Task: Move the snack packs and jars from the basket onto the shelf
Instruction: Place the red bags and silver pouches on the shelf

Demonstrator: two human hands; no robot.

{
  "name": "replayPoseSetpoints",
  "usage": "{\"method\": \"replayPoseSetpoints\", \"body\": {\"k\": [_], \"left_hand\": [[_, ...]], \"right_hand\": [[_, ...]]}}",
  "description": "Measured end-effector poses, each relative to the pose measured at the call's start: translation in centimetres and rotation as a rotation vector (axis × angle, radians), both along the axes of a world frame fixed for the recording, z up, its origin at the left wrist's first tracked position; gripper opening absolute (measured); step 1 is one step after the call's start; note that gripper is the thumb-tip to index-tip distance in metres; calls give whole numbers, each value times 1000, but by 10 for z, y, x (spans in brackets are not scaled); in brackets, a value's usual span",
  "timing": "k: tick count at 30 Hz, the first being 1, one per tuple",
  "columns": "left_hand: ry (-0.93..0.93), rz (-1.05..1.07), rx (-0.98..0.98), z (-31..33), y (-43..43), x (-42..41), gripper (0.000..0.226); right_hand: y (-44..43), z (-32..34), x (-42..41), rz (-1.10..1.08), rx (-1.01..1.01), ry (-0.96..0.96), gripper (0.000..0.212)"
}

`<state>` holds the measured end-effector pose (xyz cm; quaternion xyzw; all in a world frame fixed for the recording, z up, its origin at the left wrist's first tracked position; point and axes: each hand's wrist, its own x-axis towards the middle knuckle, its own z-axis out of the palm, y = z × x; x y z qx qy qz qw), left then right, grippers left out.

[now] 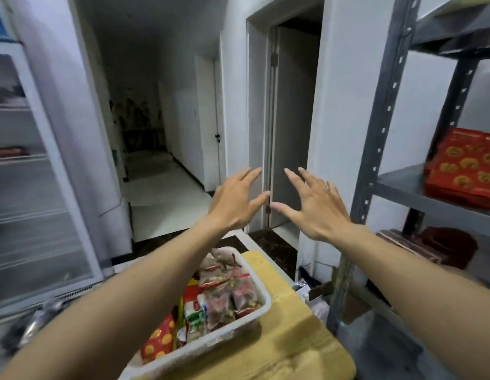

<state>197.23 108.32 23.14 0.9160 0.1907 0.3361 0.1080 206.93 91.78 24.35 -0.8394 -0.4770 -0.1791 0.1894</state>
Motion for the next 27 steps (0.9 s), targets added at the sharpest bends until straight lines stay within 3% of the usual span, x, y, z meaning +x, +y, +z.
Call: {"method": "replayPoseSetpoints", "body": {"k": [8, 18, 27], "left_hand": [[2, 157, -115, -54, 57, -78, 60], [91, 401, -373, -144, 122, -125, 62], [234, 591, -614, -215, 174, -187, 49]], "right_hand": [[90, -59, -53, 200, -43, 128, 79], [193, -137, -55, 463, -210, 456, 79], [282, -210, -81, 651, -479, 506, 49]]}}
